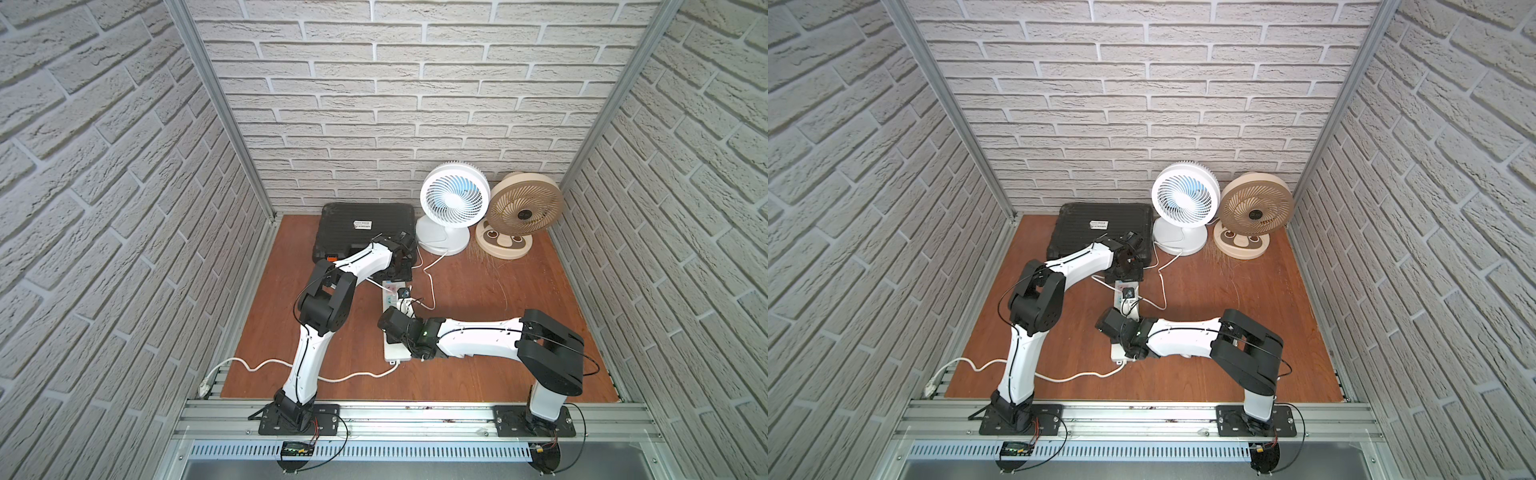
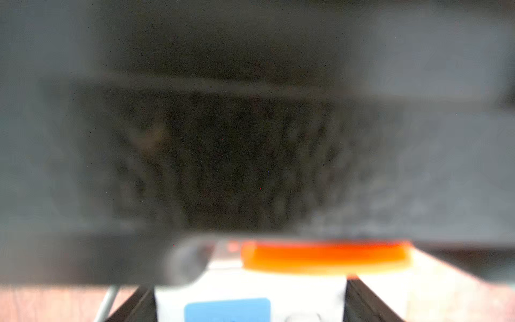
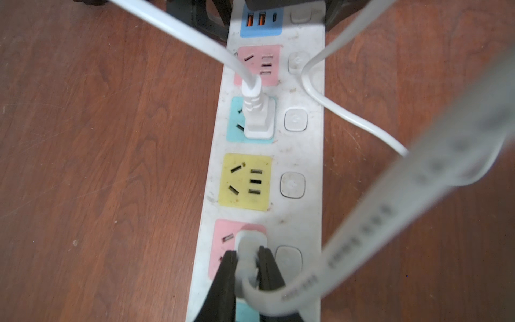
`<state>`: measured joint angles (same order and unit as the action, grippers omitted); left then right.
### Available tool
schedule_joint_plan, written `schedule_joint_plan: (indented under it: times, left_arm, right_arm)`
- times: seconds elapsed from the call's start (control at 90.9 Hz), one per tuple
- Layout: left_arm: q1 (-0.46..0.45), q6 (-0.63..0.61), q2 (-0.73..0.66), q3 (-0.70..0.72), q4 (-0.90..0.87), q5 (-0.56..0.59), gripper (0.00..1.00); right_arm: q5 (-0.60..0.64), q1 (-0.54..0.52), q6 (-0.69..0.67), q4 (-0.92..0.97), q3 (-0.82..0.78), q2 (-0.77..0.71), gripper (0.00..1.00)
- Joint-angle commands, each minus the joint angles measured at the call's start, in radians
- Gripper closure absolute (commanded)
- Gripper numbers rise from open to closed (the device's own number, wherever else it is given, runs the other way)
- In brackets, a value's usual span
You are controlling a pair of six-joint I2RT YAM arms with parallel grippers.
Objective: Unplug the desk fan from the power strip
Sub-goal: Remove the plug from the socket.
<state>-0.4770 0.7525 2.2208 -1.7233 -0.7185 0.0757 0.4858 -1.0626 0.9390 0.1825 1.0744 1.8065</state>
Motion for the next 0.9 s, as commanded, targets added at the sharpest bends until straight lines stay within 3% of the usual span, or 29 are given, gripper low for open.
schedule_joint_plan:
  times: [0.0,0.627,0.891]
  left_arm:
    - [0.014,-0.012,0.07,0.064,-0.07,-0.006,1.0]
    - [0.015,-0.01,0.065,0.082,-0.056,-0.009,1.0]
    - [0.017,-0.013,0.063,0.083,-0.055,-0.011,1.0]
  right_arm:
    - [0.007,0.009,0.019,0.066,-0.002,-0.023,0.97]
    - [0.174,-0.087,-0.09,0.325,0.289,0.147,0.97]
    - [0.18,-0.09,-0.095,0.3,0.267,0.128,0.97]
